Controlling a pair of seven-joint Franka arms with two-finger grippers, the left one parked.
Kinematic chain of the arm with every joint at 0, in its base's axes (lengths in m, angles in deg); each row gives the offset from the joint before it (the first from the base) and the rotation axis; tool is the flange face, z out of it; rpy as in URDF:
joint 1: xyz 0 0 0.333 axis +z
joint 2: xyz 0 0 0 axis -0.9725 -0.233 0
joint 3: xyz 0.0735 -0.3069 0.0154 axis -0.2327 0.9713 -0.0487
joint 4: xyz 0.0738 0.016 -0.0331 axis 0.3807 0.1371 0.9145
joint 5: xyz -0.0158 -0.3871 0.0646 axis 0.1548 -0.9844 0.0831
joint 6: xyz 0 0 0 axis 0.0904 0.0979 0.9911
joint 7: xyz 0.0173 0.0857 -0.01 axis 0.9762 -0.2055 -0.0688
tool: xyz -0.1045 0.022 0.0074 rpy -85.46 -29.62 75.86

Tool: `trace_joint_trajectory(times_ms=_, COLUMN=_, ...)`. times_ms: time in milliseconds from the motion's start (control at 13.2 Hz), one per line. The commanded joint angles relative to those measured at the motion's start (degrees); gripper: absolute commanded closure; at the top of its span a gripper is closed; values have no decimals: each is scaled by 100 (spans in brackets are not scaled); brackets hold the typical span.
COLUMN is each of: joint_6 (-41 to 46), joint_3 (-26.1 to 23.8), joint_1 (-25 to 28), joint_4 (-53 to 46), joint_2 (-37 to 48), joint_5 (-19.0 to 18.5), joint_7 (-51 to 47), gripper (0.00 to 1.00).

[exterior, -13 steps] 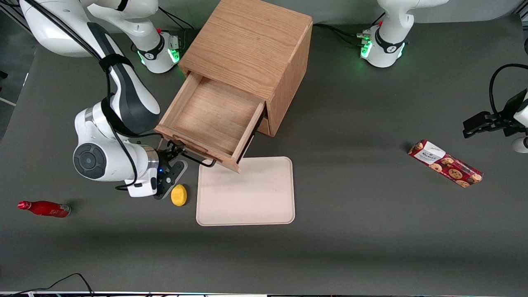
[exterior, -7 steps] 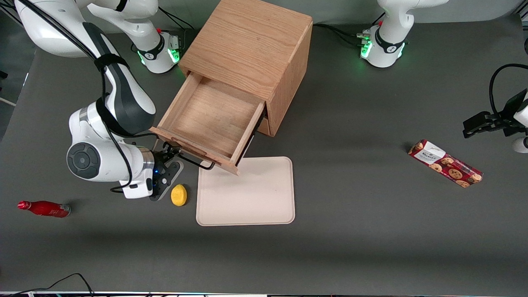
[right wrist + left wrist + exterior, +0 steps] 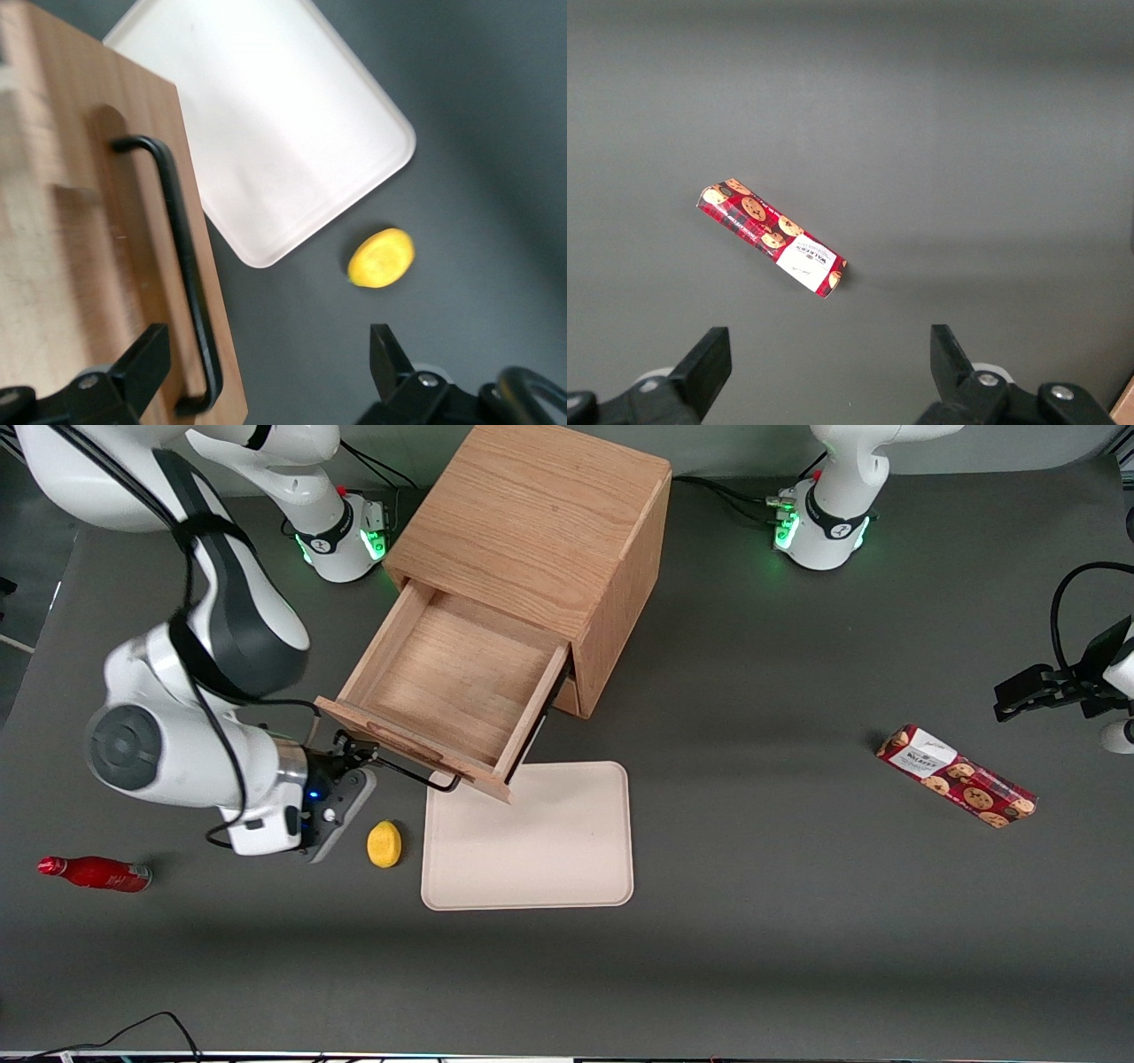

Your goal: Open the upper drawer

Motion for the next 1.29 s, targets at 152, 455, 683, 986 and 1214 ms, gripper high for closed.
trace_joint_trajectory(times_ms=152, joint_6=786, joint_3=707, joint_1=35, joint_4=452, joint_2=1438, joint_5=304, joint_7=-1036, gripper=0)
trace_joint_trajectory(times_ms=455, joint_6=788, joint_3=1595, joint_1=385, joint_4=1365, joint_2=2423, joint_5=403, joint_7=-2603, gripper=0)
trace_joint_trajectory(times_ms=683, joint_6=752, joint_3=2219, joint_1=386, joint_4=1920, joint_2=2873, joint_5=315, joint_7=-2675, gripper=0)
trace_joint_trajectory(times_ms=986, joint_6=743, joint_3=2634, joint_1=334, joint_4=2404, joint_2=3250, joint_5=192, joint_7=-2666, gripper=0)
trace_joint_trajectory(times_ms=1214, joint_6=735, joint_3=2713, joint_1=334, joint_4=2370, joint_2=3261, joint_5=148, joint_7=-2649, gripper=0)
